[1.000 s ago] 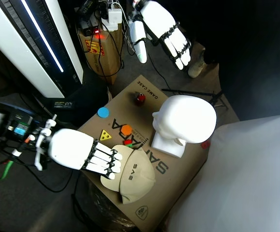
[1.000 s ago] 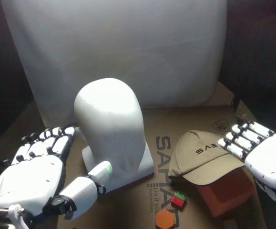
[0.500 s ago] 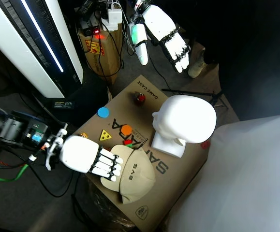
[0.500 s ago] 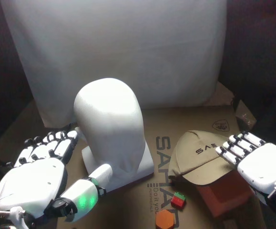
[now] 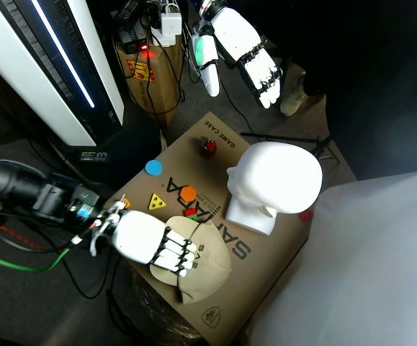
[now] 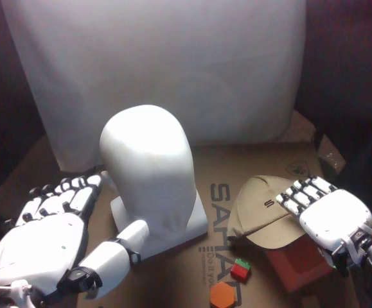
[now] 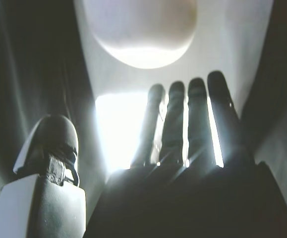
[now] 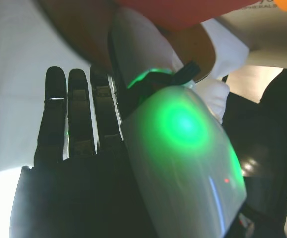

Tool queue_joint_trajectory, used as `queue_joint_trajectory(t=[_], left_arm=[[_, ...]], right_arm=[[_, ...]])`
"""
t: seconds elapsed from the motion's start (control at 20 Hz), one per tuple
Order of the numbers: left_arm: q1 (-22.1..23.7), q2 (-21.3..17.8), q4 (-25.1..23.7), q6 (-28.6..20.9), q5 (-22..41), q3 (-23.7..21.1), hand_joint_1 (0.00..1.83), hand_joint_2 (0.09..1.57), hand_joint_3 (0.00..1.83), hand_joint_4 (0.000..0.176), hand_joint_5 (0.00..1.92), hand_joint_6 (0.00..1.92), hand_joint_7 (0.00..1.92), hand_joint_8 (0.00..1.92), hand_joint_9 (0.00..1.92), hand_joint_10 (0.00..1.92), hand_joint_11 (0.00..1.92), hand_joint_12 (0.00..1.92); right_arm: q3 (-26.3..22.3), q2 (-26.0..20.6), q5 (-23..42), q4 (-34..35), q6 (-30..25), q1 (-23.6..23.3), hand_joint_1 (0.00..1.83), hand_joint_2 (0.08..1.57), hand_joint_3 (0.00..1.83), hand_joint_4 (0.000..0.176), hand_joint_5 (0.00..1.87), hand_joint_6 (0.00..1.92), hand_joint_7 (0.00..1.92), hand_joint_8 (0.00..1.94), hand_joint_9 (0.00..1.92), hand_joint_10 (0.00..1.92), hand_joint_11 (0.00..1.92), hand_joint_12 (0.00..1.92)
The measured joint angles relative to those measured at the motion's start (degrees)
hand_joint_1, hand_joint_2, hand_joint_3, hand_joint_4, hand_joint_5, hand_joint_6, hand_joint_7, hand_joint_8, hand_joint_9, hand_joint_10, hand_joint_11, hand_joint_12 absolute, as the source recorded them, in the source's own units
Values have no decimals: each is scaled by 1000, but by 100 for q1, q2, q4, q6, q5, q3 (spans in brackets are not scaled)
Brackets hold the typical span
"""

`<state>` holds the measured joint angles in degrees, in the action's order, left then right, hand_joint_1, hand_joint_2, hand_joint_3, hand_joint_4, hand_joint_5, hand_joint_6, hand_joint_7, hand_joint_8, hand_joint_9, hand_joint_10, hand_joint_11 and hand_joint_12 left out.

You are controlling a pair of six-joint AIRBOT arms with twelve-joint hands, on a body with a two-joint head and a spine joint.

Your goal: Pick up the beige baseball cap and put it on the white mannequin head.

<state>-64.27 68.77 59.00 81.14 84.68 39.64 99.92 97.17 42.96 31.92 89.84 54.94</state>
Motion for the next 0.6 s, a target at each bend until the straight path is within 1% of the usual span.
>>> queue_joint_trajectory(t=[0.2, 0.3, 0.4, 0.6], left_arm=[[-2, 0, 31, -26, 7, 0, 0, 1192, 0, 0, 130, 7, 106, 1, 110, 3, 0, 511], [-9, 2, 35, -103, 4, 0, 0, 1194, 1, 0, 131, 6, 107, 2, 112, 4, 0, 511], [-31, 2, 35, -177, -4, 0, 0, 1194, 0, 0, 133, 4, 115, 3, 113, 3, 0, 495], [-33, 2, 22, -199, -2, 31, 0, 1193, 0, 0, 132, 3, 116, 2, 106, 0, 0, 489]], right_arm=[[310, 179, -90, 28, -20, -13, 1293, 1219, 12, 0, 213, 6, 226, 4, 167, 1, 0, 586], [332, 197, -118, 33, -81, -42, 1310, 1220, 11, 0, 214, 5, 228, 3, 169, 2, 0, 583], [356, 223, -109, 15, -92, -44, 1289, 1217, 8, 0, 211, 3, 228, 2, 168, 1, 0, 584], [356, 238, -116, 22, -92, -79, 1324, 1218, 7, 0, 210, 2, 233, 3, 169, 1, 0, 582]])
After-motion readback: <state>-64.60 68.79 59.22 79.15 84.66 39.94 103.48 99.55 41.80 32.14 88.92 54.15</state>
